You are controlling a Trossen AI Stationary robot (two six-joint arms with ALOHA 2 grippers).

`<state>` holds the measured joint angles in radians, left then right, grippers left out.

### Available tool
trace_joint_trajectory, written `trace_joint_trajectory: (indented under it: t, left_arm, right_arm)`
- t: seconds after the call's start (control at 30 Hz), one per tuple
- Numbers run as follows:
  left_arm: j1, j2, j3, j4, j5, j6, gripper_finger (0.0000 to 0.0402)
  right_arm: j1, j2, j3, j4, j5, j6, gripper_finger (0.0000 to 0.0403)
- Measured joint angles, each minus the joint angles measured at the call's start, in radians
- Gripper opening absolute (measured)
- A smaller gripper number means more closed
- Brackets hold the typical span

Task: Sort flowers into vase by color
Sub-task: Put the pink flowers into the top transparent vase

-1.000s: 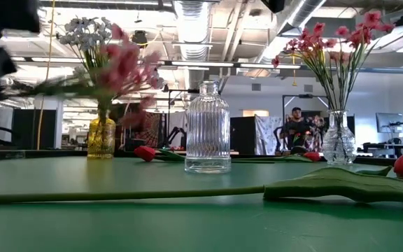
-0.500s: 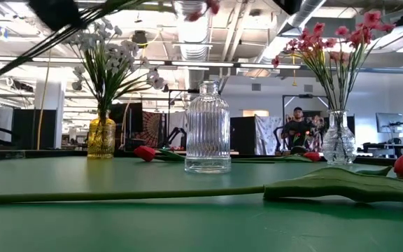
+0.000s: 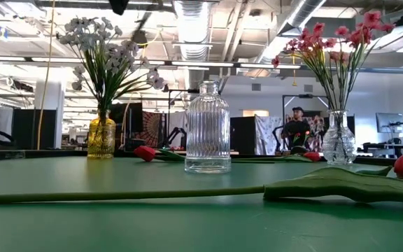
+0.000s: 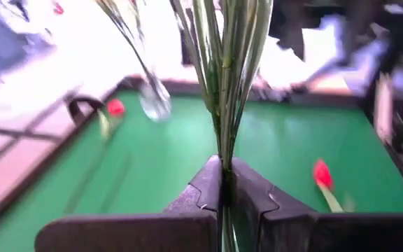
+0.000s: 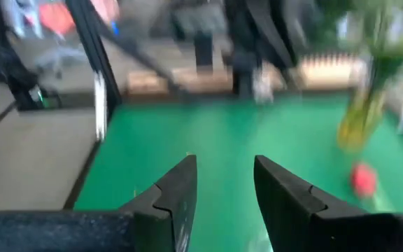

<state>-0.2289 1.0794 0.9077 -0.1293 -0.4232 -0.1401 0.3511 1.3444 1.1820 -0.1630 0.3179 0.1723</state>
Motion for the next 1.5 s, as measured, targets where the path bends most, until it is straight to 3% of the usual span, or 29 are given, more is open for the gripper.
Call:
trace_joint_trajectory:
  t: [0.07, 0.2, 0.37, 0.5, 0.6, 0.73, 0.83, 1.0, 1.1, 1.2, 1.3, 1.5]
  left_arm:
    - [0.048, 0.000, 0.000, 0.072, 0.000, 0.016, 0.0000]
    - [0.129, 0.000, 0.000, 0.197, 0.000, 0.050, 0.0000]
    - [0.220, 0.001, 0.000, 0.357, 0.088, 0.051, 0.0000]
    - [0.299, 0.023, 0.000, 0.466, 0.221, 0.052, 0.0000]
    - [0.363, 0.079, 0.001, 0.598, 0.388, 0.051, 0.0000]
    - [0.418, 0.189, 0.001, 0.790, 0.598, 0.049, 0.0000]
    - [0.438, 0.285, 0.001, 0.958, 0.630, 0.052, 0.0000]
    - [0.460, 0.466, 0.037, 1.194, 0.637, 0.040, 0.0000]
    - [0.466, 0.570, 0.120, 1.196, 0.717, -0.017, 0.0000]
    - [0.466, 0.647, 0.219, 1.194, 0.816, -0.062, 0.0000]
    - [0.465, 0.685, 0.299, 1.181, 0.871, -0.091, 0.0000]
    - [0.463, 0.690, 0.379, 1.056, 0.879, -0.036, 0.0000]
  right_arm:
    - [-0.015, -0.021, 0.000, 0.112, -0.003, -0.104, 0.0168]
    - [-0.048, -0.056, 0.000, 0.293, -0.004, -0.164, 0.0168]
    - [-0.088, -0.164, 0.000, 0.203, -0.001, -0.190, 0.0168]
    - [-0.098, -0.275, 0.000, -0.009, -0.001, 0.004, 0.0168]
    - [-0.073, -0.335, 0.000, -0.160, 0.010, 0.192, 0.0168]
    - [0.023, -0.360, 0.000, -0.261, 0.159, 0.337, 0.0168]
    - [0.101, -0.358, 0.000, -0.331, 0.284, 0.417, 0.0168]
    - [0.220, -0.355, 0.000, -0.523, 0.456, 0.691, 0.0168]
    - [0.258, -0.331, 0.000, -0.592, 0.603, 0.761, 0.0168]
    - [0.247, -0.299, 0.000, -0.562, 0.711, 0.694, 0.0168]
    - [0.195, -0.269, 0.000, -0.502, 0.715, 0.604, 0.0168]
    - [0.073, -0.222, 0.000, -0.391, 0.688, 0.463, 0.0174]
